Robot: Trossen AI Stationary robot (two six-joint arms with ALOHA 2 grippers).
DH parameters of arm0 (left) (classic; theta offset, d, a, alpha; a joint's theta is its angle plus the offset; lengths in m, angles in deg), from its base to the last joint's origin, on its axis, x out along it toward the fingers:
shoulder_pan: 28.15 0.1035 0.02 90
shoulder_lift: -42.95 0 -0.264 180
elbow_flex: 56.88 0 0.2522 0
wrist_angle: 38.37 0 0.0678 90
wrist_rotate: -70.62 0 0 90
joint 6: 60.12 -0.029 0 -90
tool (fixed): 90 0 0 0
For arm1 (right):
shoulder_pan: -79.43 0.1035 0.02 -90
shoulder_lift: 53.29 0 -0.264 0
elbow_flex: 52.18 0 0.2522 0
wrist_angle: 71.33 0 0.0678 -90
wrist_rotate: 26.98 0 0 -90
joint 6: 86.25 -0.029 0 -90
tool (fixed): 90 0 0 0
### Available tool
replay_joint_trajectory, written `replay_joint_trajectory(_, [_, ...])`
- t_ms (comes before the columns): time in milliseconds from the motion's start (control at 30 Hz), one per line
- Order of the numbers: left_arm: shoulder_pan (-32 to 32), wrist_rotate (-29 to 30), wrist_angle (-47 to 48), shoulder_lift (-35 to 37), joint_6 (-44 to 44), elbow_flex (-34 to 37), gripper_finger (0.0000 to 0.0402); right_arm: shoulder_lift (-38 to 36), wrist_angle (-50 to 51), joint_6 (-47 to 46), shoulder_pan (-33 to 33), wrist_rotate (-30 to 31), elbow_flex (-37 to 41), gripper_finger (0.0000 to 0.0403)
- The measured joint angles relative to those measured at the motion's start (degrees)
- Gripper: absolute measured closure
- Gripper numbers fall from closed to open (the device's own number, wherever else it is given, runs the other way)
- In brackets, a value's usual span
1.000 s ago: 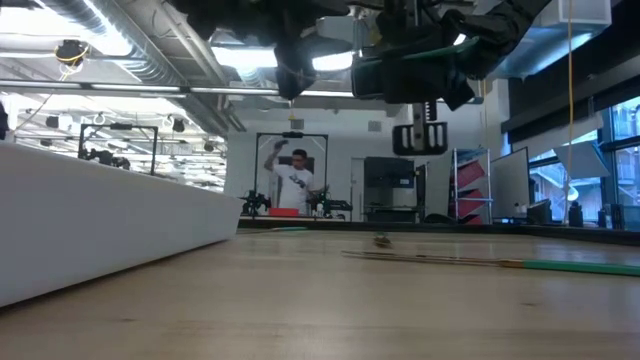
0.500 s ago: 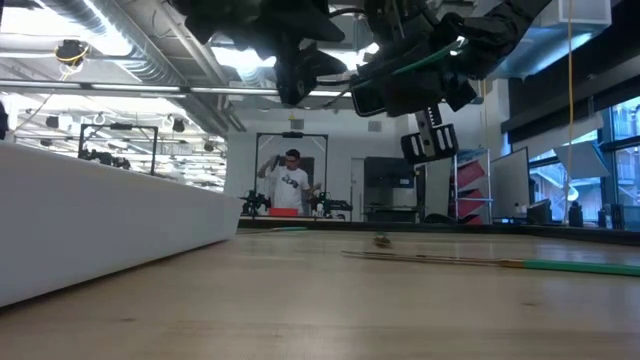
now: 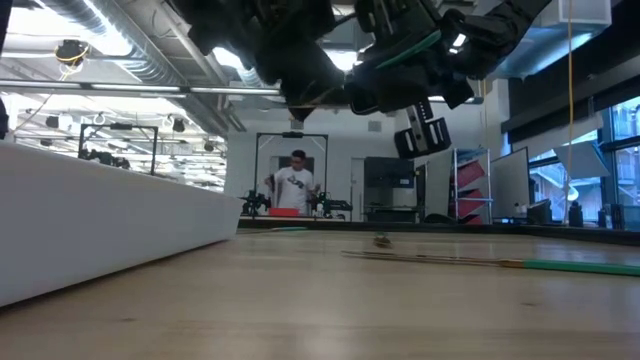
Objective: Sort silverware
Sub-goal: Put the green fork on the silverware tray
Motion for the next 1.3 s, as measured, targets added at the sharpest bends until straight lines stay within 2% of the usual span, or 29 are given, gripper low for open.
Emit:
replay_joint_trajectory(200, [-0.62,0.10,-0.49,-1.47,-2.43,-0.07,0.0252,0.11,-0.52,-0.81,-0.38,0.78,0.02,0.0401])
replay_joint_trajectory(300, [-0.81,0.24,-0.46,-1.49,-2.99,-0.07,0.0267,0.11,-0.61,-0.78,-0.37,0.94,0.02,0.0400])
replay_joint_trajectory(600, [-0.81,-0.07,0.23,-1.45,-4.66,-0.02,0.0391,0.11,-0.14,0.32,-0.34,2.66,0.02,0.0399])
replay_joint_trajectory(800, [-0.77,0.07,0.49,-1.45,-3.26,0.09,0.0396,0.07,0.33,0.97,-0.32,5.33,0.02,0.0380])
replay_joint_trajectory(1100, [-0.70,-0.04,2.10,-1.16,0.79,0.09,0.0398,0.00,-0.04,1.86,-0.32,7.22,-0.02,0.0325])
replay_joint_trajectory(1300, [-0.84,-4.23,6.47,0.72,2.67,0.07,0.0400,-0.03,-0.30,3.44,-2.58,8.82,-0.13,0.0315])
